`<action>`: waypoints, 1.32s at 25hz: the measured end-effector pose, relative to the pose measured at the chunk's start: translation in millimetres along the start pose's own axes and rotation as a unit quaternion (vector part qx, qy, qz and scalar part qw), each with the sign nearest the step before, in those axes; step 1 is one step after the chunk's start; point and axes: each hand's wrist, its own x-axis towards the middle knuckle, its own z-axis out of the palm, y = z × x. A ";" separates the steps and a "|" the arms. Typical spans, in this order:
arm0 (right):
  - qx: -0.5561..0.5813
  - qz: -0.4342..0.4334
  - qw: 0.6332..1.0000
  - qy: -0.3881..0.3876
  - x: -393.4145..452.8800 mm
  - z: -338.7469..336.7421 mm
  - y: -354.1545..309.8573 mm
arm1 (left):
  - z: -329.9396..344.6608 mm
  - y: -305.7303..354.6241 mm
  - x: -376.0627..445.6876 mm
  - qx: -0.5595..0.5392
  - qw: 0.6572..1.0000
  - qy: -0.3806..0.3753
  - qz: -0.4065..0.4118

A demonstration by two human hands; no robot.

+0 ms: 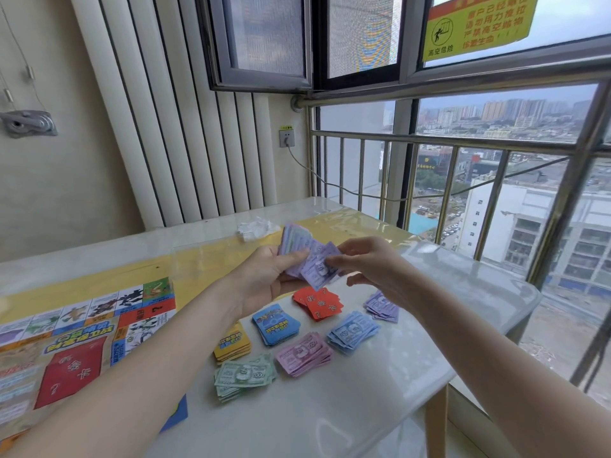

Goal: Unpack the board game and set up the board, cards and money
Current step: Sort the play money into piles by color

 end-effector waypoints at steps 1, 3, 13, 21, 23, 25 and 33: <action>0.009 -0.001 1.000 0.007 1.3 -0.6 0.8 | -0.2 0.3 -0.1 -0.010 1.000 -0.016 -0.007; 0.008 -0.018 1.000 0.017 2.7 -0.6 2.8 | -1.5 -1.1 0.3 0.004 1.000 -0.016 -0.009; -0.051 -0.057 0.997 0.019 5.1 3.9 5.4 | -1.6 -6.6 1.7 0.037 0.999 0.000 -0.007; -0.038 -0.054 0.998 0.010 5.7 5.3 8.3 | -1.6 -11.7 1.1 0.061 0.997 0.040 0.000; -0.037 -0.053 0.998 0.016 6.6 5.0 9.4 | -2.2 -10.6 0.4 0.035 0.999 0.018 -0.011; -0.045 -0.056 0.997 0.009 6.3 6.6 9.3 | -0.3 -10.2 0.2 0.061 0.998 0.007 -0.013; 0.021 0.010 0.995 0.096 9.2 -33.0 16.6 | 13.1 -11.5 9.9 0.052 0.997 0.050 -0.012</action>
